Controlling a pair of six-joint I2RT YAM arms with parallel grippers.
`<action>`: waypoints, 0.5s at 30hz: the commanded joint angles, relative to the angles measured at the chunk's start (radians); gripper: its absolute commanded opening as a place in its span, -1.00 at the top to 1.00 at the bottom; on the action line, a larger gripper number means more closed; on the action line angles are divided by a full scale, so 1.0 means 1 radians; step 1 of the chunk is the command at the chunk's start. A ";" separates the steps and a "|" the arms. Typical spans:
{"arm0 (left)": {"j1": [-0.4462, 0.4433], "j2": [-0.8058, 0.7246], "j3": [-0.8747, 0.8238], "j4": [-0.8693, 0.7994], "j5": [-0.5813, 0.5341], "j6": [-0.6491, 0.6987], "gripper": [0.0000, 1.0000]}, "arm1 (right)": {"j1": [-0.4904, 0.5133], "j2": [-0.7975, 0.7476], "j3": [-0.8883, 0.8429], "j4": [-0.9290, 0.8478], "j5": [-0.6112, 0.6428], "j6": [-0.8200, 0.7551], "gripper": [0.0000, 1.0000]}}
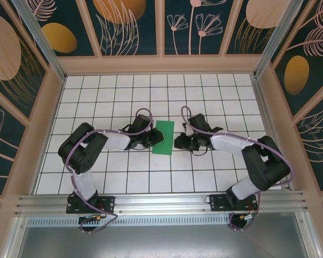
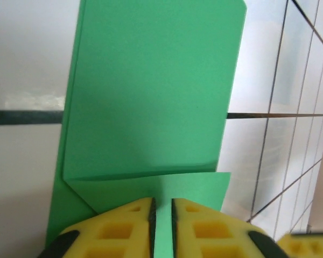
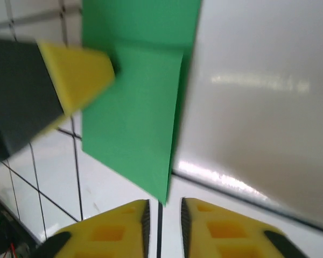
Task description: Fold a paper plane with a square sheet of paper (pick it up from the middle)
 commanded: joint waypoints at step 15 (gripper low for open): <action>0.000 -0.186 -0.132 0.047 -0.061 -0.072 0.17 | -0.053 0.311 0.251 0.071 -0.108 -0.098 0.32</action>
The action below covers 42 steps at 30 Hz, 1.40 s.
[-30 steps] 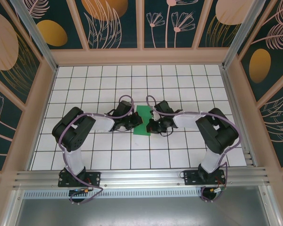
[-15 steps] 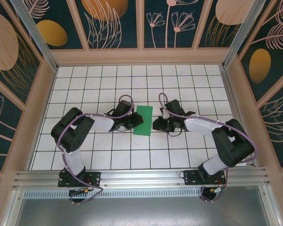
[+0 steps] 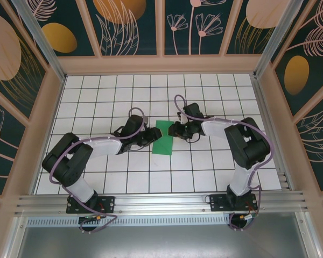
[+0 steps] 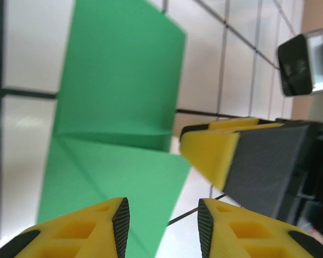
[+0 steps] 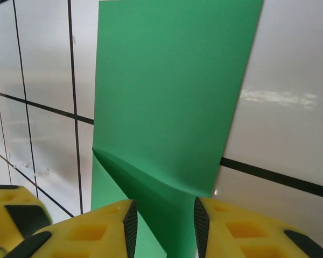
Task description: Fold a paper plane with a square sheet of paper (pick it up from the middle)
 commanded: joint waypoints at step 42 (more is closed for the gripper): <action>0.001 0.187 0.105 0.079 0.071 0.095 0.75 | -0.073 -0.190 -0.080 0.039 0.019 0.040 0.14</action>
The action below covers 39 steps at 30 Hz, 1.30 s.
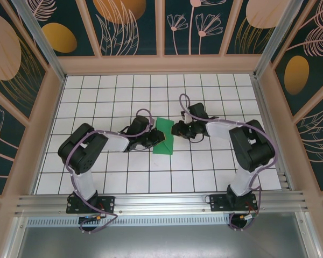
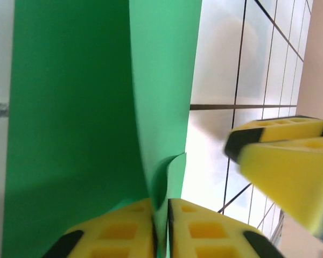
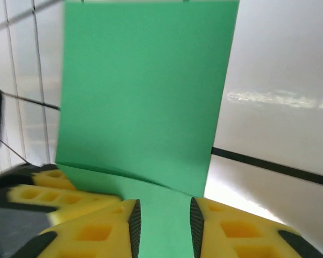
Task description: Fold a paper plane with a square sheet of paper (pick it up from the middle)
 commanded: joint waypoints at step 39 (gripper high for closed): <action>-0.096 0.124 0.621 -1.076 -1.264 0.549 0.93 | -0.128 -0.602 -0.292 -0.028 0.577 0.212 -0.97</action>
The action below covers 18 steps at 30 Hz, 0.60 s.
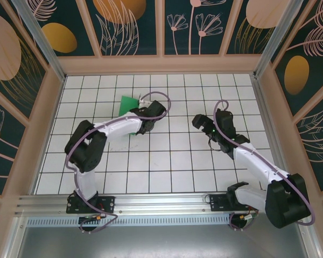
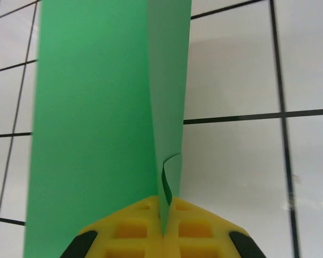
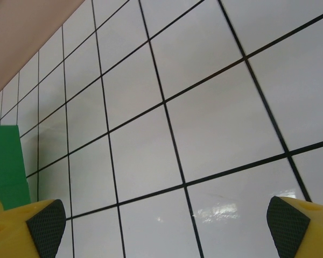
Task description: Fold a paper plane with a square sheet of paper (pick it up from the middle)
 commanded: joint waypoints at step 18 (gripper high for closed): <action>-0.096 0.175 0.254 -0.070 0.249 -0.116 0.14 | -0.158 0.091 0.053 -0.021 -0.051 -0.028 -0.96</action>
